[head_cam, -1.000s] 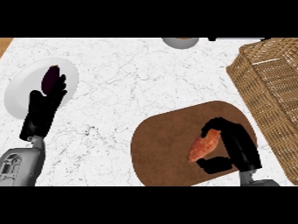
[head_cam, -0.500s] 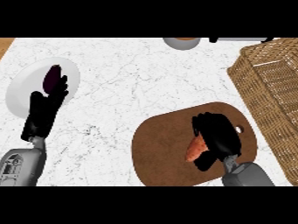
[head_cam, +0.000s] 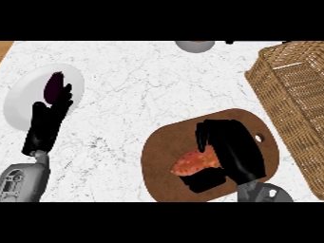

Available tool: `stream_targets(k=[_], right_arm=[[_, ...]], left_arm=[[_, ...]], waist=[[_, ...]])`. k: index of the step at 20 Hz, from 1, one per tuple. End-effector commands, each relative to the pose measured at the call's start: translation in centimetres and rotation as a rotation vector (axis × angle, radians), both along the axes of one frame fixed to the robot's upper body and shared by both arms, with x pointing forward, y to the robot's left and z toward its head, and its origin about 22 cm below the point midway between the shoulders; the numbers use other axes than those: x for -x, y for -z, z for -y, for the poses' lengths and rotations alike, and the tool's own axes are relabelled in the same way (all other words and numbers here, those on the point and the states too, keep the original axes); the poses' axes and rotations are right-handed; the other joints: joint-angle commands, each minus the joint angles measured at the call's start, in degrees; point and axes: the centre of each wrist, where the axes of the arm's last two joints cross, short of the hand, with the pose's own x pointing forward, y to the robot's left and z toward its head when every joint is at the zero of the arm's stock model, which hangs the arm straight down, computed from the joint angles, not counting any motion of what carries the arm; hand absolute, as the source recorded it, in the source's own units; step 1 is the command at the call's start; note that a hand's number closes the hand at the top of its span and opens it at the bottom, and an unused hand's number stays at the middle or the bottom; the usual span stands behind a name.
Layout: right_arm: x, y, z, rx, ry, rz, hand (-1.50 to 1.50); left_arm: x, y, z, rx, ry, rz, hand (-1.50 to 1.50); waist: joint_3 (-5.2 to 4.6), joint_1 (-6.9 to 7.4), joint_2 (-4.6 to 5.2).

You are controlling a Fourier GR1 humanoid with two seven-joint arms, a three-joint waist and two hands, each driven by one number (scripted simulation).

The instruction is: Pick the sweet potato from the cutting board and place it in the basket

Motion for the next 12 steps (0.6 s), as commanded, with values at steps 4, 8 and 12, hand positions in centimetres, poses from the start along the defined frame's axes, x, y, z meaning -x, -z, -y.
stream_targets(k=[4, 8, 12], right_arm=[[3.5, -8.6, 1.6, -0.348, 0.058, 0.137, 1.50], [4.1, -13.6, 2.3, -0.371, 0.118, 0.228, 1.50], [4.4, -18.1, 2.8, -0.414, 0.154, 0.244, 1.50]], left_arm=[[-0.1, -0.7, -0.6, -0.001, -0.019, -0.001, 0.00], [-0.3, 0.1, -0.4, -0.006, -0.001, 0.003, 0.00], [-1.2, -0.8, -0.1, 0.014, -0.007, -0.005, 0.00]], waist=[[0.07, -0.17, -0.13], [0.02, 0.08, 0.16], [0.00, 0.22, 0.13]])
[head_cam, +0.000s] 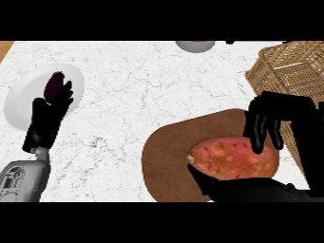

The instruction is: Pick the sweet potato from the cutting board and place it in the basket

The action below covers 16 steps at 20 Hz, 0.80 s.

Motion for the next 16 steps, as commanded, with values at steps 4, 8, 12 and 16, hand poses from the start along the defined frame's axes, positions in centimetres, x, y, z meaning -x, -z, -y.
stream_targets(k=[4, 8, 12, 16], right_arm=[[-1.0, -7.1, 0.7, -0.061, 0.088, 0.009, 1.50], [-3.6, -10.6, 3.4, -0.057, 0.145, 0.048, 1.50], [-5.9, -11.5, 4.8, 0.181, 0.269, 0.030, 1.50], [-7.4, -12.2, 6.3, 0.379, 0.389, -0.018, 1.50]], left_arm=[[-0.1, -0.1, 0.9, 0.001, 0.007, 0.013, 0.00], [0.9, 0.0, -0.2, -0.008, 0.004, -0.007, 0.00], [0.3, -0.1, 0.4, 0.013, 0.008, -0.005, 0.00], [0.4, -0.3, 0.2, -0.002, 0.014, 0.006, 0.00]], waist=[[-0.01, 0.13, -0.01], [0.01, 0.24, -0.02], [-0.05, -0.09, 0.21], [-0.09, 0.17, 0.25]])
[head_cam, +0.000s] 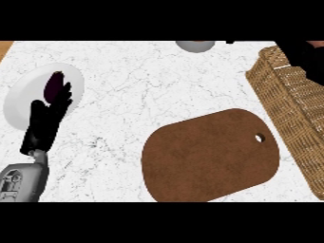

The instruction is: Pick the sweet potato from the cutting board and place it in the basket

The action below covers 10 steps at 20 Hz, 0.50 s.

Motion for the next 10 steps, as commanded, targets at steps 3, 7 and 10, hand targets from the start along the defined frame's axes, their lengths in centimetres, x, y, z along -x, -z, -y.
stream_targets(k=[3, 7, 10], right_arm=[[-2.2, -1.9, 4.9, 0.218, 0.223, -0.158, 1.50], [-4.1, -0.8, 8.0, 0.230, 0.277, -0.189, 1.50], [-3.7, -0.3, 14.1, 0.237, 0.285, -0.186, 1.50]], left_arm=[[0.8, 0.2, 0.7, 0.024, -0.005, -0.003, 0.00], [0.7, 1.5, 0.3, 0.012, 0.008, 0.000, 0.00], [-0.9, 0.3, -1.6, 0.002, 0.004, 0.007, 0.00]], waist=[[0.06, 0.52, 0.08], [0.07, 0.64, 0.37], [0.13, 0.09, 0.56]])
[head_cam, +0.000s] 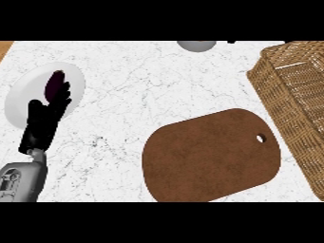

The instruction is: Pick the sweet potato from the cutting board and place it in the basket

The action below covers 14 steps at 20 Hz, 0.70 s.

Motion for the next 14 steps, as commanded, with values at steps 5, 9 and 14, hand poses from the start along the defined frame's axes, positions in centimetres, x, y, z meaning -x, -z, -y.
stream_targets(k=[5, 9, 14], right_arm=[[-1.6, 1.7, 7.9, 0.010, -0.022, -0.034, 1.50], [-2.3, 5.2, 10.1, -0.024, -0.074, -0.043, 1.50], [-4.8, 7.4, 11.2, 0.004, -0.065, -0.083, 1.50]], left_arm=[[-1.5, -0.5, 0.7, -0.003, 0.000, -0.005, 0.00], [-0.4, 0.4, 1.4, 0.001, 0.013, -0.003, 0.00], [-0.9, -0.9, 1.0, 0.004, 0.010, -0.007, 0.00]], waist=[[0.02, 0.21, 0.01], [0.02, 0.24, -0.08], [0.02, 0.82, 0.05]])
